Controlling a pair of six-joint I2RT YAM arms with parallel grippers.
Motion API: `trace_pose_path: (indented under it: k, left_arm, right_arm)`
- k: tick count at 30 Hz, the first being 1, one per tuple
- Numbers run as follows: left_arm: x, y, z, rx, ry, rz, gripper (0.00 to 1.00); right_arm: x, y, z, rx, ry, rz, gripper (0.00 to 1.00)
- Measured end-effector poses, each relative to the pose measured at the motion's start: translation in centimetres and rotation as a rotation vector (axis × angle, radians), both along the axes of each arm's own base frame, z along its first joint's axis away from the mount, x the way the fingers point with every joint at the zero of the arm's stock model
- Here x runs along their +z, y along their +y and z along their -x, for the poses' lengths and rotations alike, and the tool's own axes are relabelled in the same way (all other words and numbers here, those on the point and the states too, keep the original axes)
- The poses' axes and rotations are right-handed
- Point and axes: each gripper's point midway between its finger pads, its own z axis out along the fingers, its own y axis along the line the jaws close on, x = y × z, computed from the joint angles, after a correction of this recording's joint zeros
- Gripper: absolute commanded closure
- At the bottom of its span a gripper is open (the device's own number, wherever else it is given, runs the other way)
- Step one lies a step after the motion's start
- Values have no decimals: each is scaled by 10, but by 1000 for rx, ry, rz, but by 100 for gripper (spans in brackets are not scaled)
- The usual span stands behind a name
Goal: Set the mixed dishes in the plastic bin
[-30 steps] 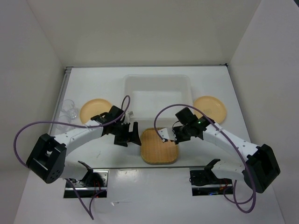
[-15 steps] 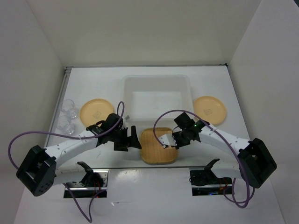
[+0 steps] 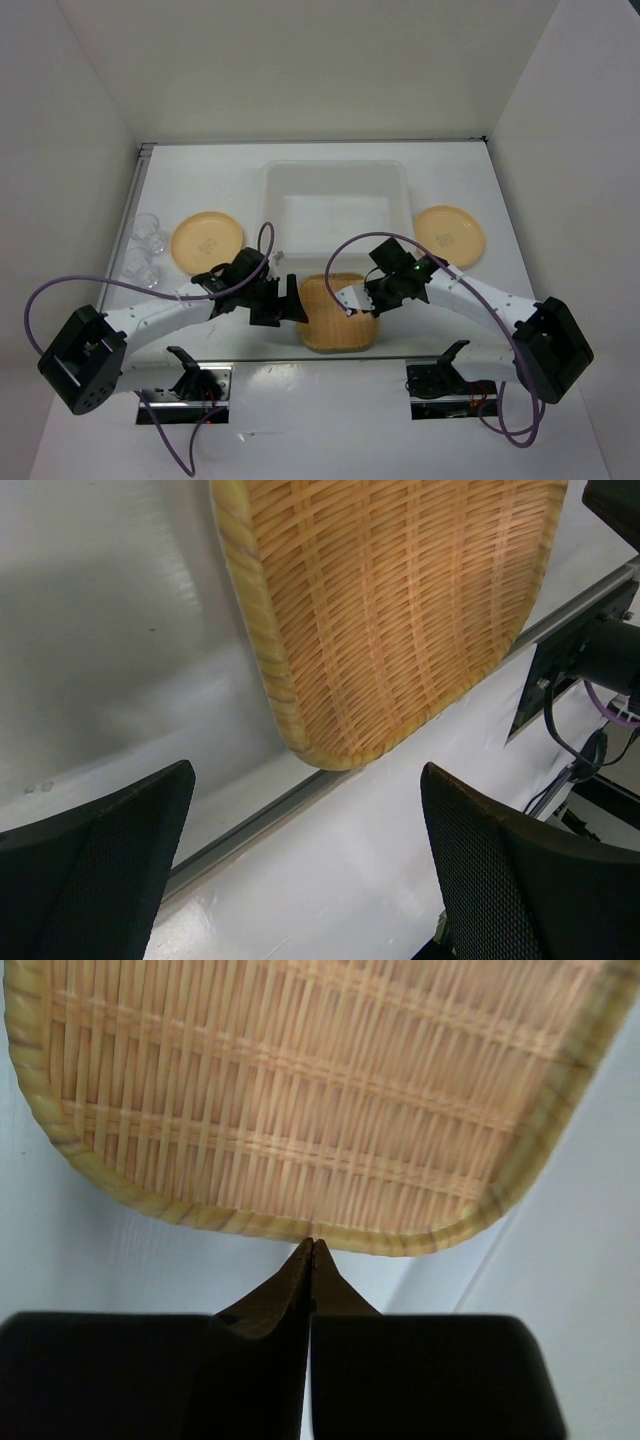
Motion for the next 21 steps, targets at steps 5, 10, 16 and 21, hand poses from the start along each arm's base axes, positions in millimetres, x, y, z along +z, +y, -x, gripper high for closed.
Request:
trace_pose_path:
  k: [5,10,16,21]
  left_arm:
    - [-5,-1,4,4,11,5,0]
    - [-5,-2,3,5,7,9,0]
    - [-5,-2,3,4,6,8,0]
    - [-5,-2,3,5,7,8,0]
  right_arm:
    - [17,14,2,42,-35,-52,100]
    - [12,16,7,64,-13,-37,100]
    - [-6,12,11,60,44,15,100]
    - [-11,9,12,53,53,32,100]
